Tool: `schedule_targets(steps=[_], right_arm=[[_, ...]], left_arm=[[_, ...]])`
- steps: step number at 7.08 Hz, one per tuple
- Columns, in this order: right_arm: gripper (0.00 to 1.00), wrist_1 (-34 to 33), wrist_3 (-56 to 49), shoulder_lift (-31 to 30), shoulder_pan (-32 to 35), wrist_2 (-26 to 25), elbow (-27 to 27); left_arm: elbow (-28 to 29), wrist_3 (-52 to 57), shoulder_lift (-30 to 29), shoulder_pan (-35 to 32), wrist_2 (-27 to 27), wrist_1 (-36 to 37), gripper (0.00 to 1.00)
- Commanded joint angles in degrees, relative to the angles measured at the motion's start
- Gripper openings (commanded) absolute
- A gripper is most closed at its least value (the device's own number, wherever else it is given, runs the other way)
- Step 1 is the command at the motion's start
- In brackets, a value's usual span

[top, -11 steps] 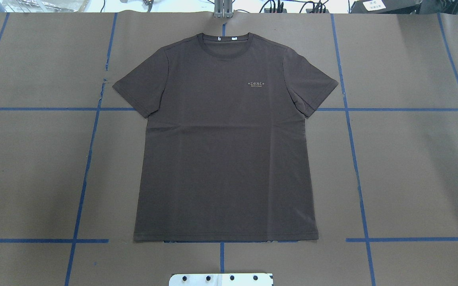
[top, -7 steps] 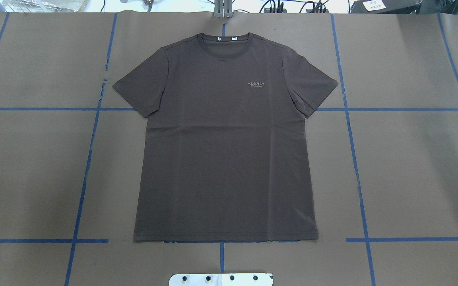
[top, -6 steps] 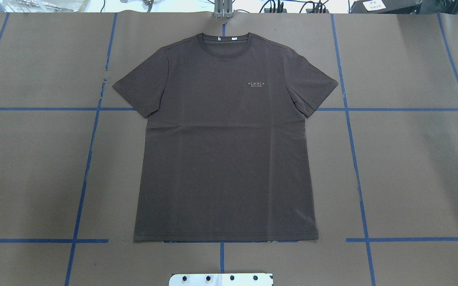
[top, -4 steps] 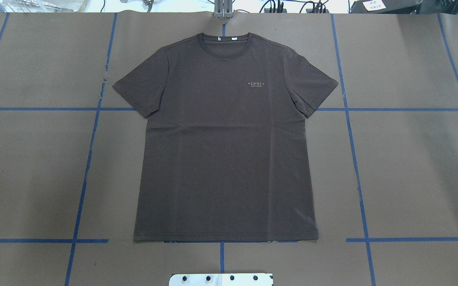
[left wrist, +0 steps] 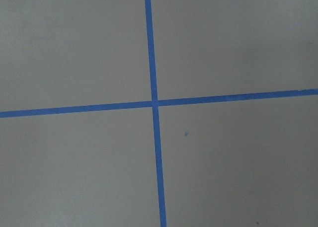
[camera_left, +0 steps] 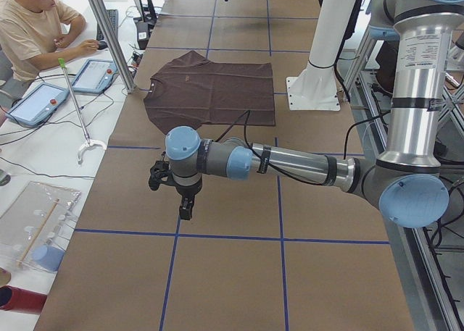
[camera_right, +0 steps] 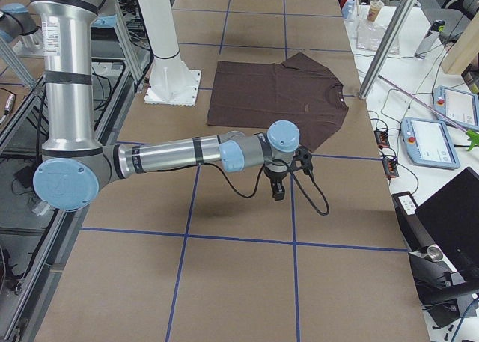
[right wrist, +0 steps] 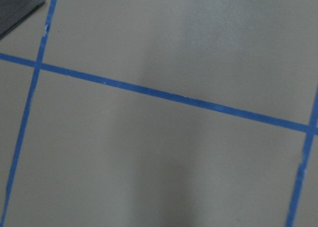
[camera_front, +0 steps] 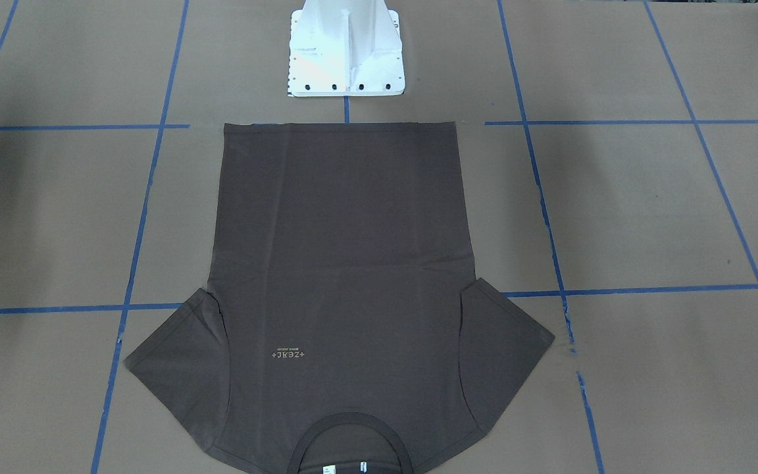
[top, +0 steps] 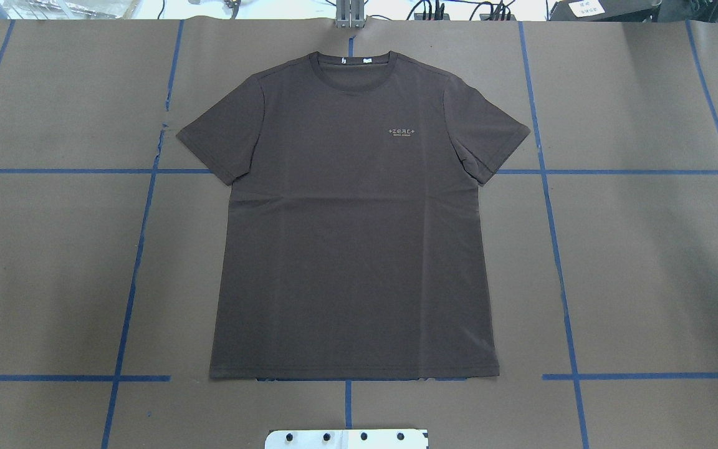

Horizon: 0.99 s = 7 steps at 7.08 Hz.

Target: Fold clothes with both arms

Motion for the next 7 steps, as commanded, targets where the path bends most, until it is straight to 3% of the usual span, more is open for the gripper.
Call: schedule_targets(steps=[1,2,4,5,7], right_arm=[[1.00,9.21,12.11,12.23,-5.84,-0.18,-12.66],[1.00,12.12,18.42,17.68,-8.38,-2.70,-17.68],[1.00,19.93,39.98,24.91,-16.28,-13.65,-23.59],[0.99,24.32,51.16,29.03,-17.89,-15.28,-29.01],[0.93,25.42,58.10,32.58,-19.56,-18.44,-33.19]], left_arm=[[0.09,-1.87,-0.36,0.26,-0.62,-3.18,1.00],[-0.34,-2.13,-0.28,0.26,-0.71,-3.46,1.00],[-0.78,-2.22,-0.01,0.17,-3.60,-3.72,1.00],[-1.83,-2.14,-0.10,0.26,-3.61,-3.90,1.00],[-2.80,-2.05,0.16,0.26,-3.61,-3.99,1.00]])
